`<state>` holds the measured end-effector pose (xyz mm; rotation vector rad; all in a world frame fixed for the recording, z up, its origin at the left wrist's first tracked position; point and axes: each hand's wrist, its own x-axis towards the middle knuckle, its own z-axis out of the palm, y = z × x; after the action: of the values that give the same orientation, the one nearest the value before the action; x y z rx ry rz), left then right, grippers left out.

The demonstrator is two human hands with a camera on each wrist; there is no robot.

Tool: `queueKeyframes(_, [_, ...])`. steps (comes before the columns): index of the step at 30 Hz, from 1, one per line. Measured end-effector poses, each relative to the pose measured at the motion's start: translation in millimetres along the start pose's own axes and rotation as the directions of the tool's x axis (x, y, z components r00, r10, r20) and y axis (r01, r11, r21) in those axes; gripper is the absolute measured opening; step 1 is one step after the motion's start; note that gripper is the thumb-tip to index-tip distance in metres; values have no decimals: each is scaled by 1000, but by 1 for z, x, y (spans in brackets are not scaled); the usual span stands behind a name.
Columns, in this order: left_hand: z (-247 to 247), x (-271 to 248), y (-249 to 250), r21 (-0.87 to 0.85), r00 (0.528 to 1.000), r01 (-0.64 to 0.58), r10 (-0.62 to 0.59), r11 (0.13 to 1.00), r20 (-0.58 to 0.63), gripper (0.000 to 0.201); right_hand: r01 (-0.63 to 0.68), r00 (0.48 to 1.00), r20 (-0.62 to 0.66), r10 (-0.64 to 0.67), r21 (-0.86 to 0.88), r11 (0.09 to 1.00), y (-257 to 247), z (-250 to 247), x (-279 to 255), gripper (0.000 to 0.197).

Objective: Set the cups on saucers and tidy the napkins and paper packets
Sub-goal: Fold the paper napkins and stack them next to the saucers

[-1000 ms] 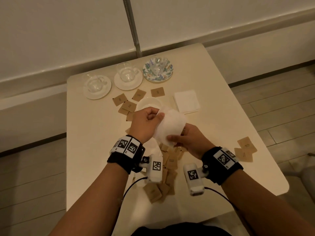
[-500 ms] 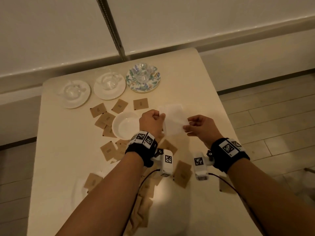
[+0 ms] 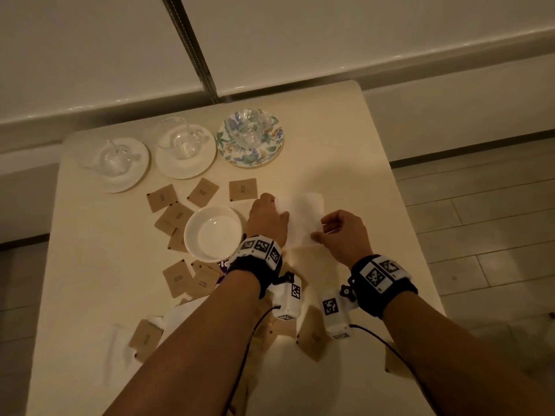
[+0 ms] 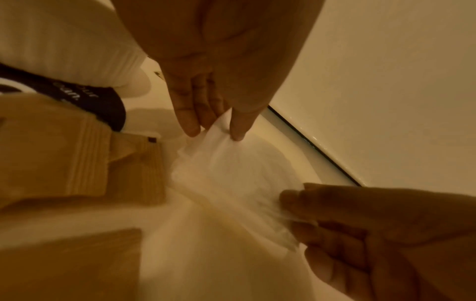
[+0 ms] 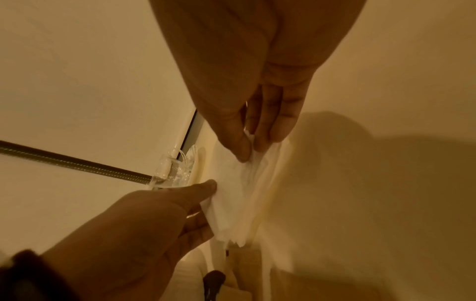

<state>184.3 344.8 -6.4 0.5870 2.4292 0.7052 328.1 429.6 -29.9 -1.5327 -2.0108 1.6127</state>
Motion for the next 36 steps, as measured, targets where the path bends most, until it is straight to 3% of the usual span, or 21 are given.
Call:
queueKeyframes(4, [3, -12, -3, -106, 998, 0, -5, 994, -56, 62, 17, 1000, -2, -17, -18, 1000, 0, -2, -2, 31])
queueKeyframes(8, [5, -19, -7, -225, 996, -36, 16, 974, -91, 58, 7, 1000, 0, -7, 9, 1000, -3, 0, -1, 19])
queueKeyframes(10, [5, -22, -9, -157, 993, -81, 66, 984, -100, 53, 29, 999, -22, -31, -89, 996, -4, 0, 1, 21])
queueKeyframes(12, [9, -25, -14, -78, 988, -119, 110, 990, -109, 45, 118, 986, -88, -143, -243, 963, -4, 0, 1, 29])
queueKeyframes(14, [13, -29, -18, -50, 990, -117, 112, 992, -88, 39, 296, 935, -78, -347, -371, 880, -7, 3, -2, 37])
queueKeyframes(16, [17, -30, -21, -28, 992, -120, 119, 992, -31, 38, 481, 856, 106, -507, -525, 702, -11, 11, -2, 51])
queueKeyframes(18, [19, -28, -24, 45, 987, -158, 158, 986, 15, 40, 588, 799, 364, -479, -640, 495, -11, 17, 2, 61])
queueKeyframes(20, [19, -25, -27, 70, 986, -163, 161, 984, 33, 42, 601, 798, 495, -343, -684, 413, -3, 16, 9, 65])
queueKeyframes(22, [19, -23, -30, 90, 985, -170, 165, 981, 56, 45, 588, 809, 520, -275, -704, 398, 6, 11, 13, 68])
queueKeyframes(28, [17, -19, -33, 118, 982, -168, 156, 979, 102, 51, 556, 831, 478, -284, -700, 449, 22, 4, 11, 76])
queueKeyframes(30, [16, -19, -31, 45, 987, -142, 137, 989, 89, 54, 497, 867, 392, -306, -653, 572, 20, 3, 7, 77])
queueKeyframes(33, [13, -18, -25, -153, 999, -47, 48, 987, 4, 51, 324, 943, 96, -320, -500, 803, 10, 1, 8, 59])
queueKeyframes(36, [11, -15, -20, -147, 1000, -8, 7, 989, -9, 39, 236, 971, 63, -229, -372, 898, -5, 8, 14, 41])
